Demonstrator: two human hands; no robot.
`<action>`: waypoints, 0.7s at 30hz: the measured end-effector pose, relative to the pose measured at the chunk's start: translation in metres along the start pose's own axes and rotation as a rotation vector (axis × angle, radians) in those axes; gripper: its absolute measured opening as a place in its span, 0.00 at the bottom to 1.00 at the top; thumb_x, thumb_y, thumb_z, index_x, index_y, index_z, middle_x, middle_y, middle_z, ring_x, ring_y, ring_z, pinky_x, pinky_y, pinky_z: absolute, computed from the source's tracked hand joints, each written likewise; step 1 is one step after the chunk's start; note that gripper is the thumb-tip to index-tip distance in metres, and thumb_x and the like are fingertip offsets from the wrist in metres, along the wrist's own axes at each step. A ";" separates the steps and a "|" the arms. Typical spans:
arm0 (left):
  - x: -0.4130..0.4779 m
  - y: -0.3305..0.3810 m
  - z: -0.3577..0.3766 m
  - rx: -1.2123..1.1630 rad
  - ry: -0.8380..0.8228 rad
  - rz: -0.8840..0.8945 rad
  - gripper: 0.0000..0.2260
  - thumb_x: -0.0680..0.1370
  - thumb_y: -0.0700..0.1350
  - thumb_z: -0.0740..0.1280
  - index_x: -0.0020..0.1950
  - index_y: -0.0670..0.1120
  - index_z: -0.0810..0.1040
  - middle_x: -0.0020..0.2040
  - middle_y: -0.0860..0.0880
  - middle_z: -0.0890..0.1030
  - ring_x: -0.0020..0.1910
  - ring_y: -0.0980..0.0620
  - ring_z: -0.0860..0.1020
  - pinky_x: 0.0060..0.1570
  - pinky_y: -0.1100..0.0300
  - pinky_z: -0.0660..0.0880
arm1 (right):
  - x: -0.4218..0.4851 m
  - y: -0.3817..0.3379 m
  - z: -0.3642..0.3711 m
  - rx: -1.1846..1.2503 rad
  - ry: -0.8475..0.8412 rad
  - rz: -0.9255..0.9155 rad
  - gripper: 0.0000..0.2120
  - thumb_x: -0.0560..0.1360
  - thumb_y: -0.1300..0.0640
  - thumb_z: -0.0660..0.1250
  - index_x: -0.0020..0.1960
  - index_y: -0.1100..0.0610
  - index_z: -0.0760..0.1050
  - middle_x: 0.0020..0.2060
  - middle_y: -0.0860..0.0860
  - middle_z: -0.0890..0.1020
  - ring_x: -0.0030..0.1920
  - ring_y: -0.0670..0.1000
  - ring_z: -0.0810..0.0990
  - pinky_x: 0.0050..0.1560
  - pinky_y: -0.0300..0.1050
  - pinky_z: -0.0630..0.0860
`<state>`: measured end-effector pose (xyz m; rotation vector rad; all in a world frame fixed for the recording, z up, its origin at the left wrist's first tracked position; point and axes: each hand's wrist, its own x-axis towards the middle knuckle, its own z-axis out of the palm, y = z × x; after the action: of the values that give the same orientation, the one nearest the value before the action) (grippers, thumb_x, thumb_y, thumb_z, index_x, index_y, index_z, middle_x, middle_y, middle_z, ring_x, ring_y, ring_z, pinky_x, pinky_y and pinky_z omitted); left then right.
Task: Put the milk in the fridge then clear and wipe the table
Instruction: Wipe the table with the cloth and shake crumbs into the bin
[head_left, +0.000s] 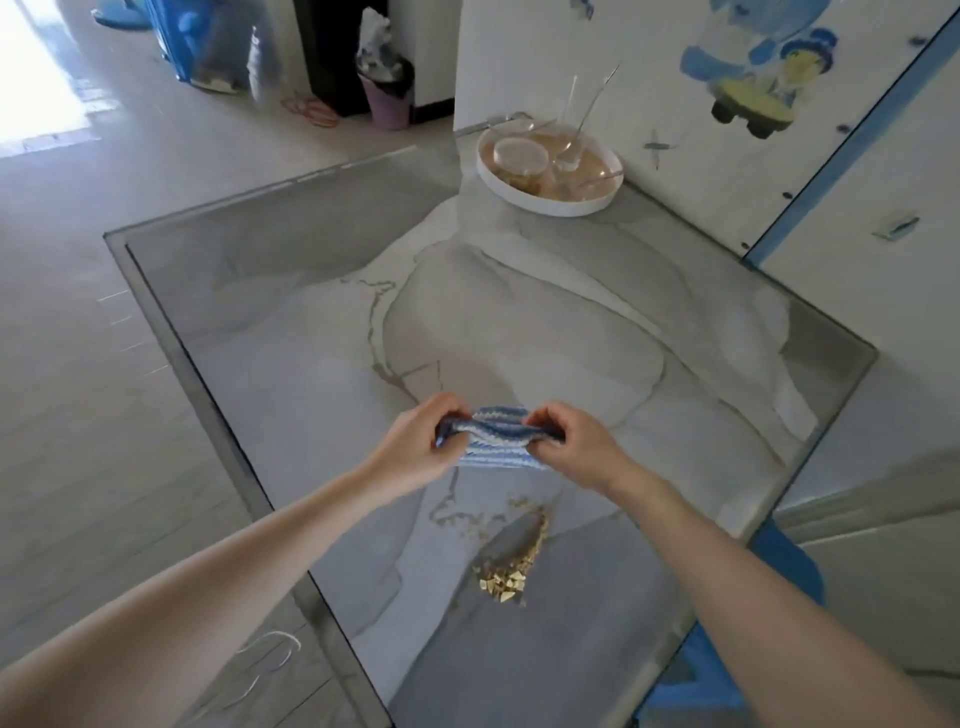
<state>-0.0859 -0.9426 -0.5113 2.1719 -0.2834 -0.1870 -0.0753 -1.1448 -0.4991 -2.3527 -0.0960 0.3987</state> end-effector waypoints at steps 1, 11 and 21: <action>-0.005 -0.008 0.006 0.049 -0.060 0.017 0.15 0.68 0.52 0.59 0.46 0.44 0.74 0.36 0.50 0.75 0.32 0.56 0.70 0.35 0.65 0.65 | -0.001 0.005 0.008 -0.033 -0.057 -0.004 0.14 0.70 0.64 0.67 0.55 0.61 0.75 0.49 0.55 0.80 0.50 0.51 0.77 0.50 0.37 0.70; -0.033 -0.013 0.034 0.370 -0.360 0.001 0.21 0.80 0.46 0.57 0.73 0.48 0.60 0.75 0.49 0.61 0.74 0.52 0.59 0.72 0.59 0.56 | -0.013 0.015 0.037 -0.355 -0.256 -0.100 0.19 0.75 0.65 0.57 0.64 0.55 0.73 0.66 0.52 0.70 0.67 0.53 0.67 0.70 0.41 0.58; -0.118 0.037 0.091 0.249 -0.266 -0.101 0.19 0.80 0.44 0.57 0.72 0.48 0.64 0.72 0.52 0.67 0.69 0.52 0.67 0.63 0.65 0.61 | -0.094 0.041 0.029 -0.418 -0.363 -0.152 0.14 0.76 0.61 0.60 0.60 0.55 0.76 0.63 0.52 0.72 0.63 0.53 0.70 0.61 0.40 0.63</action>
<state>-0.2263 -1.0028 -0.5303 2.4103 -0.3633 -0.5247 -0.1758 -1.1726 -0.5230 -2.6266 -0.5748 0.7895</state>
